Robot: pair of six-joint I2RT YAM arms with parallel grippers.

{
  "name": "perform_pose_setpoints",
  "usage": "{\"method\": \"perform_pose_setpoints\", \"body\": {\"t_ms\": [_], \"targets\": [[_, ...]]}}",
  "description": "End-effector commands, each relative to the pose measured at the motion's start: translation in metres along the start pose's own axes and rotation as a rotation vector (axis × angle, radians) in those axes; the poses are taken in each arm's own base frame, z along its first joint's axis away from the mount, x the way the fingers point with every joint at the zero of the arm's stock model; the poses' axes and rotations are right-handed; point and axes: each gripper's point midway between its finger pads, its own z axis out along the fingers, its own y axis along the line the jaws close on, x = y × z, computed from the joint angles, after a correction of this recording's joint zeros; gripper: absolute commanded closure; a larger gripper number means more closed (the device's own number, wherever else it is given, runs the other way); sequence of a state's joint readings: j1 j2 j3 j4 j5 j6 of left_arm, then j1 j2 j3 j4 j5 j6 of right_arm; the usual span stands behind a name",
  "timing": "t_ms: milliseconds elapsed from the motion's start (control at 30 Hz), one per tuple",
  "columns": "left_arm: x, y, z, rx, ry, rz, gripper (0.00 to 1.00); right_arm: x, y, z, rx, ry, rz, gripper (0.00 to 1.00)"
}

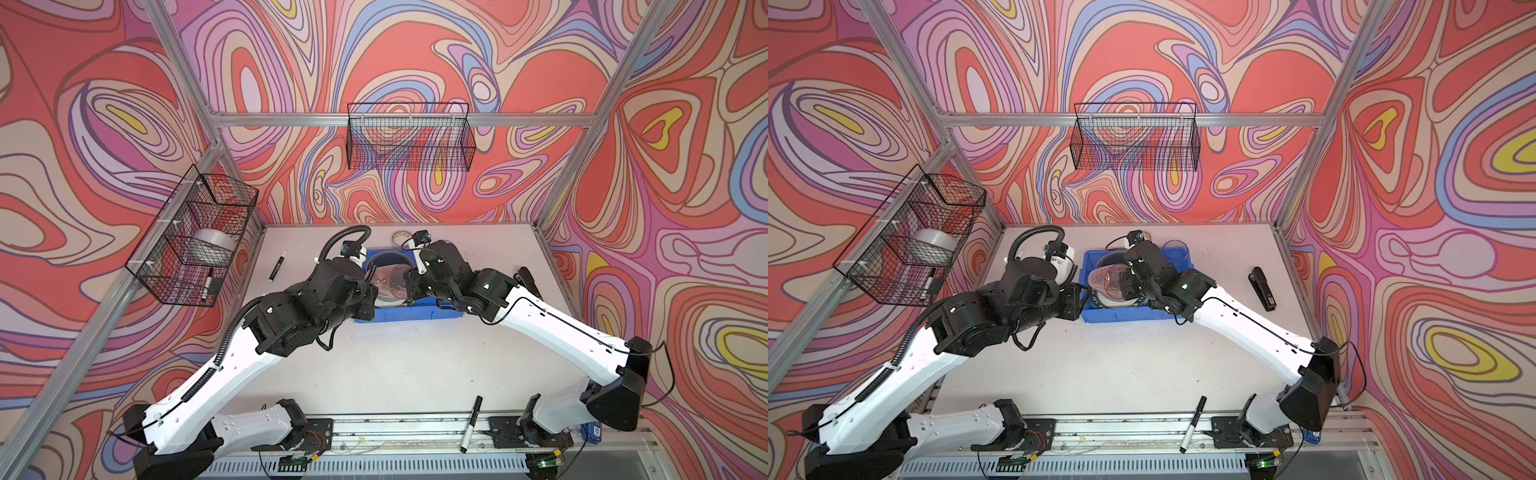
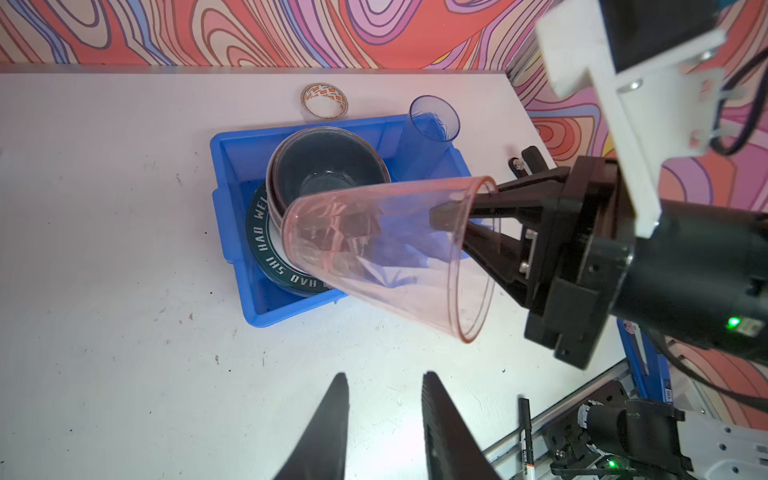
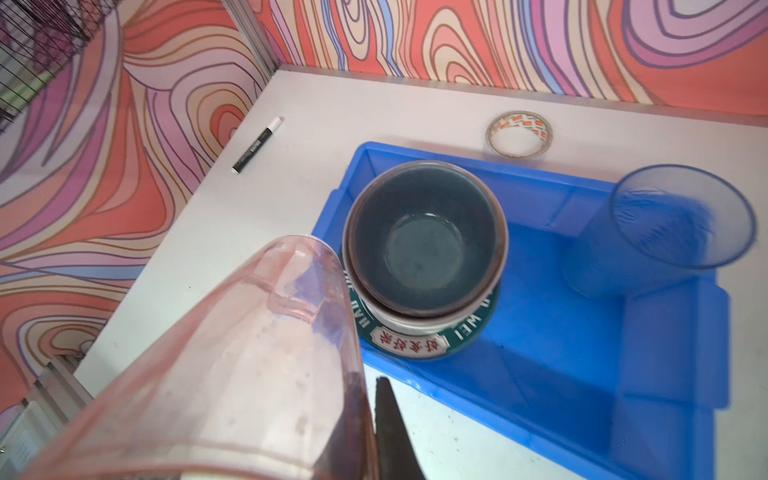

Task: Place the mixed dishes into the plastic bin
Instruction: 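Grip the pink cup with the right gripper beside the left gripper, then open the left gripper and draw back while the right gripper carries the cup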

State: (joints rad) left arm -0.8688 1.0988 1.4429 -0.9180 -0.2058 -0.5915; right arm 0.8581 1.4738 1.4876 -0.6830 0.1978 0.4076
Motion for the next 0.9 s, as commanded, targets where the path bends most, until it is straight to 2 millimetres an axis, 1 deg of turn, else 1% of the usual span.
{"method": "perform_pose_setpoints", "body": {"t_ms": [0,133,200,267,333,433,533,667,867], "targets": [[0.015,0.009,-0.001,-0.011,0.038,-0.019,0.63,-0.001,-0.027,-0.025,0.132,0.016,-0.053,1.0],[0.025,0.02,0.0,-0.039,0.035,-0.029,0.58,0.01,-0.052,-0.038,0.259,0.083,-0.118,1.0],[0.029,0.026,0.001,-0.057,0.036,-0.028,0.54,0.014,-0.062,-0.044,0.309,0.106,-0.15,1.0],[0.033,0.03,0.003,-0.064,0.038,-0.026,0.49,0.013,-0.071,-0.048,0.354,0.119,-0.185,1.0],[0.033,0.034,0.006,-0.065,0.04,-0.035,0.49,0.009,-0.082,-0.052,0.405,0.132,-0.204,1.0],[0.035,0.039,0.011,-0.07,0.056,-0.043,0.48,0.007,-0.1,-0.052,0.458,0.168,-0.214,1.0],[0.039,0.044,0.018,-0.069,0.075,-0.057,0.46,0.007,-0.119,-0.047,0.471,0.193,-0.177,1.0],[0.043,0.054,0.026,-0.079,0.098,-0.078,0.43,0.006,-0.14,-0.031,0.437,0.214,-0.124,1.0],[0.048,0.07,0.032,-0.123,0.115,-0.078,0.37,0.012,-0.161,-0.007,0.432,0.294,-0.115,1.0]]}}
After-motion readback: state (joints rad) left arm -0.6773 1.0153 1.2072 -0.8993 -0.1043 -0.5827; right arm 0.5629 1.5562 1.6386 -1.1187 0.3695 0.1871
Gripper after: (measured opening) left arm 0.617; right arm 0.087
